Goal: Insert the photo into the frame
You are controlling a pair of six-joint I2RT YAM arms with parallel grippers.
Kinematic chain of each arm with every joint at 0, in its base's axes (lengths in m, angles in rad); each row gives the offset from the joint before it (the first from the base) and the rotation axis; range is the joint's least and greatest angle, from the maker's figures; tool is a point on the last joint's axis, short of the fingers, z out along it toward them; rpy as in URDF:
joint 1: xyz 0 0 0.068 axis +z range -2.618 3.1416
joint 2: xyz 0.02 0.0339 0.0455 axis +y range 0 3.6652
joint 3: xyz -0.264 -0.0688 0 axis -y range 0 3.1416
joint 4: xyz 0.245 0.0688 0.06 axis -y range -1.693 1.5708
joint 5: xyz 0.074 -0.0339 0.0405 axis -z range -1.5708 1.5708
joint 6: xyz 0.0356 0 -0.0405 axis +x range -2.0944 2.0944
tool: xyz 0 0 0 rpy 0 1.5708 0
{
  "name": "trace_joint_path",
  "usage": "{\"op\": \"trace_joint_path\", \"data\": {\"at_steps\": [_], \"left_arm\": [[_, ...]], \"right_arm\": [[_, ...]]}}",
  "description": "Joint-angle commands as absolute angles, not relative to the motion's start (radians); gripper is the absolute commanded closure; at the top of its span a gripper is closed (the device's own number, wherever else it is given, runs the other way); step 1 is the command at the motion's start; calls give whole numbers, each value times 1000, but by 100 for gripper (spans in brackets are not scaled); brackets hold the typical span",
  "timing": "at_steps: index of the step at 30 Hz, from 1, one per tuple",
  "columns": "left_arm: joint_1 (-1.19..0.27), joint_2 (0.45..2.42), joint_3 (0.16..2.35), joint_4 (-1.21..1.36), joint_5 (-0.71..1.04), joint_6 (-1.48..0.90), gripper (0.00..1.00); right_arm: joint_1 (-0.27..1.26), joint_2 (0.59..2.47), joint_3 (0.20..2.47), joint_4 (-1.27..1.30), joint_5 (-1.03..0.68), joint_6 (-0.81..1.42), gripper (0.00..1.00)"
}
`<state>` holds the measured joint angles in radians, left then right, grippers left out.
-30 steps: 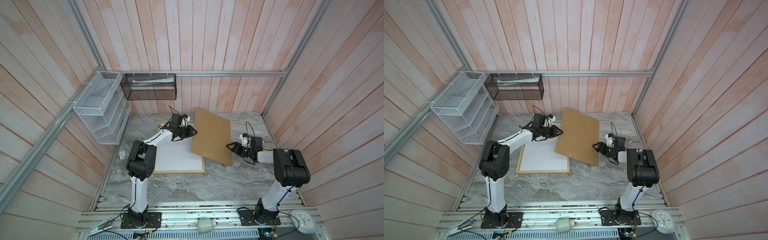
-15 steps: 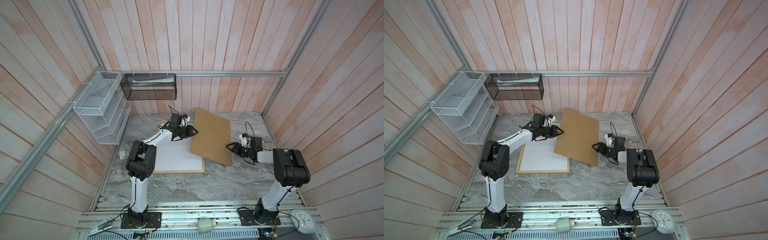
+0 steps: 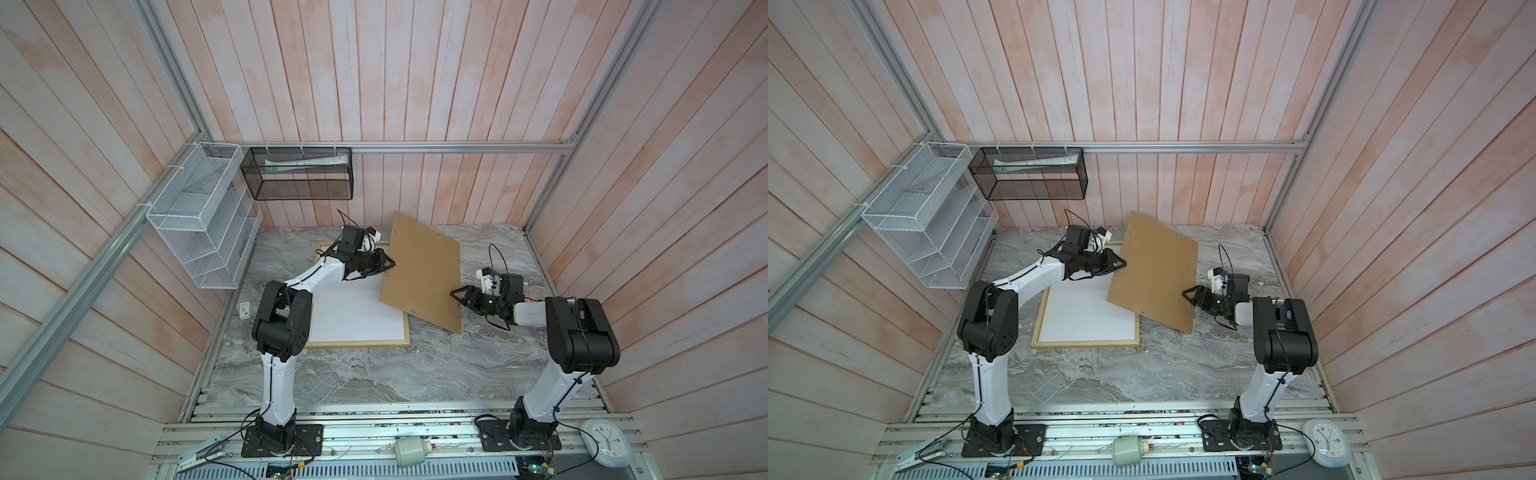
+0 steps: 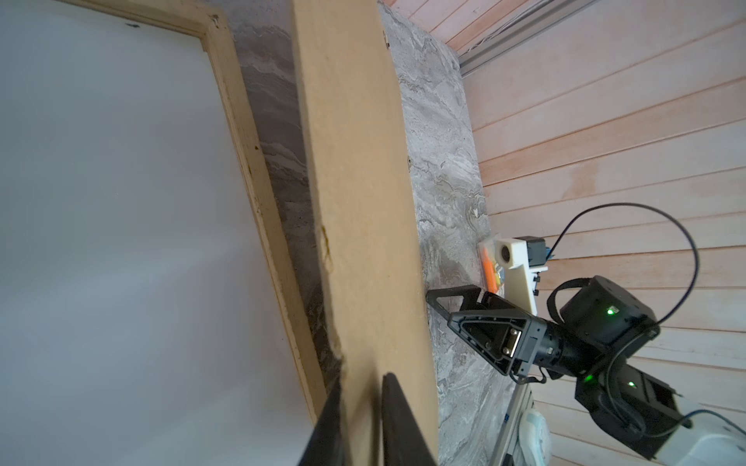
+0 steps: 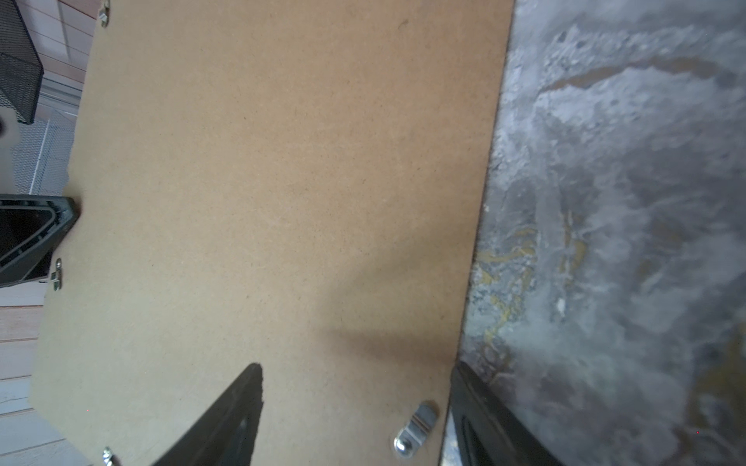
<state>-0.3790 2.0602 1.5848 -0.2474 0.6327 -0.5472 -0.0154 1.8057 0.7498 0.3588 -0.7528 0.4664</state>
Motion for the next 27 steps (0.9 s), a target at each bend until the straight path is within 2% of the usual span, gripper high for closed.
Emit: {"op": "trace_joint_path", "data": {"at_steps": [1,10,21,27], "left_arm": [[-390,2026,1604,-250,667,-532,86],[-361,2031,1594,-205,736,-568,99],[-297,2014,1537,18,935,-738,100],[-255,1972,1441,257,1027,-903,100]], "right_arm": [[0,1819,769,359,-805,453,26],[-33,1798,750,371,-816,463,26],[-103,1805,720,491,-885,545,25],[-109,1837,710,658,-939,657,22]]}}
